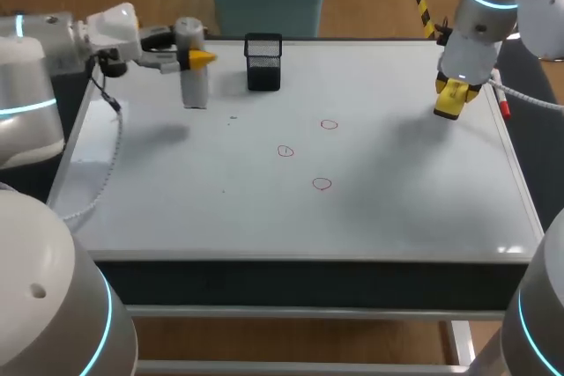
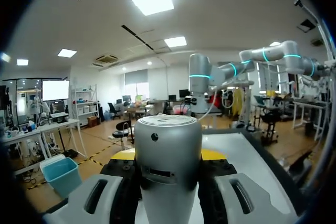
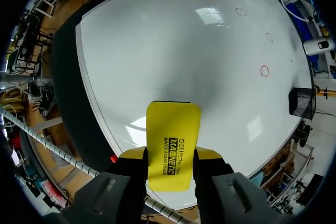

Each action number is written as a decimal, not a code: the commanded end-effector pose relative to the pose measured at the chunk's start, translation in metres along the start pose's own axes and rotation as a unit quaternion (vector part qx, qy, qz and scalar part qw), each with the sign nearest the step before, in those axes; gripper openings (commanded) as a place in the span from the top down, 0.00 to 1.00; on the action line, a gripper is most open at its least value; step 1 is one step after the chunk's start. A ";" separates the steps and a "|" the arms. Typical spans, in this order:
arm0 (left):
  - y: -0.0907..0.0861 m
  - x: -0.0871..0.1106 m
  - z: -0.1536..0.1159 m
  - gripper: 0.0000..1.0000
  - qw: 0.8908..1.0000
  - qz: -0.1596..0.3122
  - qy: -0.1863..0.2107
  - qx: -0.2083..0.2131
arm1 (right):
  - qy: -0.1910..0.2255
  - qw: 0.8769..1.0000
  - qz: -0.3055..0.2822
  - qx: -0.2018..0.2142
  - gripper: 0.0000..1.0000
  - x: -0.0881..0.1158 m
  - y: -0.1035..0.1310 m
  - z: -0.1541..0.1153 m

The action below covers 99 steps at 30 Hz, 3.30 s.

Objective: Pick up the inspection probe, press it on each red-marked spot on the whiteboard one by one, put down the probe, pick up the eraser, and wipe off all the red marks.

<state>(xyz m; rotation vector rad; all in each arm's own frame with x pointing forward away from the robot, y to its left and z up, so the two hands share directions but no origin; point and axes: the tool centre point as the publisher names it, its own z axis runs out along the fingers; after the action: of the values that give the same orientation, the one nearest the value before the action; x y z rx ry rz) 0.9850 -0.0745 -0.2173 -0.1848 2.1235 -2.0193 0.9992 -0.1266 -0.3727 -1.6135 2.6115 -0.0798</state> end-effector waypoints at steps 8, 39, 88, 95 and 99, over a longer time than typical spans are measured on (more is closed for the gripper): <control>0.009 0.056 0.068 1.00 0.998 -0.014 0.057 0.020 | 0.002 1.000 -0.001 0.000 1.00 0.000 -0.001 -0.001; 0.035 0.107 0.134 1.00 0.991 0.006 0.123 0.046 | 0.002 1.000 -0.001 0.000 1.00 0.000 -0.001 -0.001; 0.057 0.114 0.138 1.00 0.991 0.007 0.130 0.015 | 0.002 1.000 -0.001 0.000 1.00 0.000 -0.001 -0.001; 0.041 0.111 0.132 1.00 0.993 0.004 0.116 0.031 | 0.002 1.000 -0.001 0.000 1.00 0.000 -0.001 -0.001; 0.019 0.102 0.123 1.00 0.994 0.009 0.102 0.030 | 0.002 1.000 -0.001 0.000 1.00 0.000 -0.001 -0.001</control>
<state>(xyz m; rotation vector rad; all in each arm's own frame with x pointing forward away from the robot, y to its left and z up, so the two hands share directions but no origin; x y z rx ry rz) 0.9205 -0.2252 -0.2641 0.0772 2.1496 -2.2053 0.9994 -0.1263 -0.3728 -1.6139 2.6115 -0.0792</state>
